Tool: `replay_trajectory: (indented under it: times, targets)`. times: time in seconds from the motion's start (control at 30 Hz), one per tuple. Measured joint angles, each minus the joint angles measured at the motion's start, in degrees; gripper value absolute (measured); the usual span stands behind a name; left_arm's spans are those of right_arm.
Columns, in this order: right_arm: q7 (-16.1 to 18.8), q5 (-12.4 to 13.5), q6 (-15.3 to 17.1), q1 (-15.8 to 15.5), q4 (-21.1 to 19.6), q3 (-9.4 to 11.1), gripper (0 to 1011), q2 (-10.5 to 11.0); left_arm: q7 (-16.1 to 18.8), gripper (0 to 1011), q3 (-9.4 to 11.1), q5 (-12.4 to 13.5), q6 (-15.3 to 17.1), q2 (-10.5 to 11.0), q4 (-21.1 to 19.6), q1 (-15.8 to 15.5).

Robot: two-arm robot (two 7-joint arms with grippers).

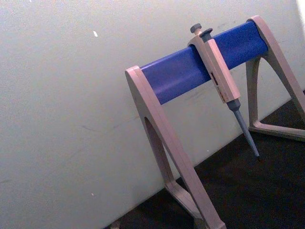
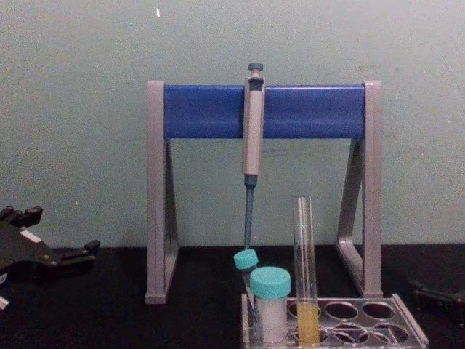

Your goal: Pick up the test tube from the test tube rack, shake it, then place it back into the test tube rack.

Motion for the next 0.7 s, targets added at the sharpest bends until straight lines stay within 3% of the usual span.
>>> replay_trajectory:
  times: [0.23,0.7]
  targets:
    - [0.6,-0.32,0.59,-0.05,0.86,0.83,1000,-1.02,0.0,1001,0.0,0.0,0.0,0.0,0.0,0.0]
    - [0.58,-0.33,0.61,-0.05,0.79,0.71,1000,-0.89,0.0,1001,0.0,0.0,0.0,0.0,0.0,0.0]
